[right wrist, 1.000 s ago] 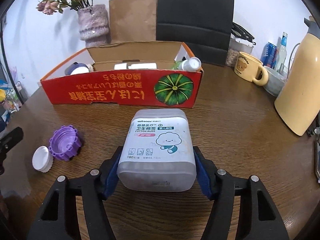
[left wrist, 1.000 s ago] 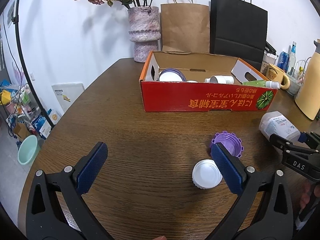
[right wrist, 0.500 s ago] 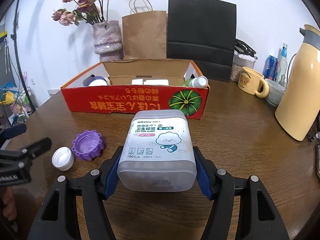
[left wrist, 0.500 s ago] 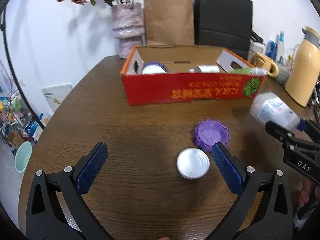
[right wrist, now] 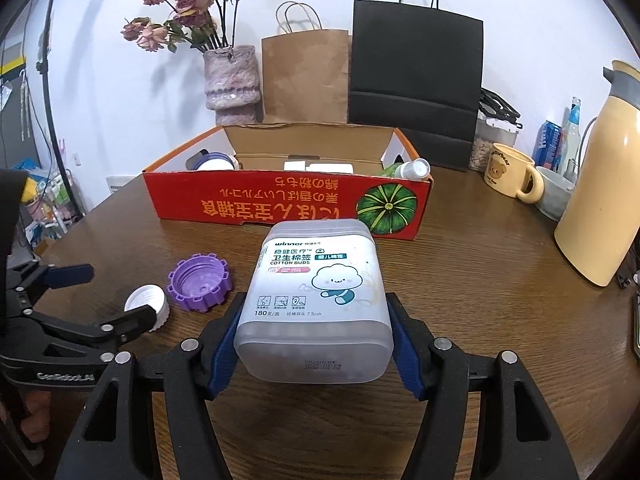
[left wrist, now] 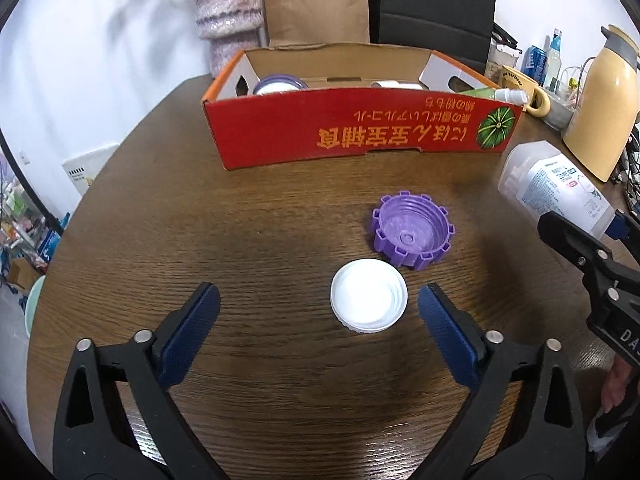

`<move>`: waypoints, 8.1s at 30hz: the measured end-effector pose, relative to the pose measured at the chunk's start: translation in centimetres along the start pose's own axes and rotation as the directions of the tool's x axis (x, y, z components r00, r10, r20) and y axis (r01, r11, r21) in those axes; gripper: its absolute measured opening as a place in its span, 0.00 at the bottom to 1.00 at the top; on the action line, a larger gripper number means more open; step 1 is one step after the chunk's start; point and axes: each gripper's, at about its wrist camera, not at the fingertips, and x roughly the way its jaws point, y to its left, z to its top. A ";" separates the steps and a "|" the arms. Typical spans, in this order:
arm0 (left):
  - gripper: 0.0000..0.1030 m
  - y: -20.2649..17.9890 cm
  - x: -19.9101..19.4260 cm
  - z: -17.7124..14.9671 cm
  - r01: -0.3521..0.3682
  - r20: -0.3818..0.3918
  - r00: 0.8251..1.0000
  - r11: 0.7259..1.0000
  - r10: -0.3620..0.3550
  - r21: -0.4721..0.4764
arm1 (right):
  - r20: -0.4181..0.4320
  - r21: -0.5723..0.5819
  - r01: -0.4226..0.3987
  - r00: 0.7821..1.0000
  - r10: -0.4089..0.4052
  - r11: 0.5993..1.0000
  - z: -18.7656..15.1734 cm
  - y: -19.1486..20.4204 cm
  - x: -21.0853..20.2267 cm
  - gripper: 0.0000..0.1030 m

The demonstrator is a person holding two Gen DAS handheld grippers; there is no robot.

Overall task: Organize rigid objects
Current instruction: 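Grasp the white cotton-bud box with the right tool while the left tool grasps the white lid, then carry the white lid with the left tool while the right tool carries the cotton-bud box over the box, then release the white lid into the box with the left tool while the right tool releases the cotton-bud box, then move the right tool back from the box toward the purple cap on the table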

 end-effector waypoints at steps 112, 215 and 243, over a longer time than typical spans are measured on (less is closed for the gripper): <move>0.35 1.7 -0.6 17.0 -0.045 0.286 0.953 0.981 0.098 -0.187 | 0.213 0.006 -0.042 0.976 0.039 0.999 14.6 -0.3 5.7 0.68; 1.00 4.5 1.0 15.0 -0.104 0.278 0.948 0.975 0.157 -0.196 | 0.079 0.000 0.015 0.997 -0.015 1.000 12.0 -1.5 9.2 0.85; 1.00 6.0 -5.1 7.6 -0.100 0.263 0.954 0.982 0.140 -0.160 | -0.001 0.074 -0.021 1.000 0.022 0.997 7.4 0.9 3.6 0.85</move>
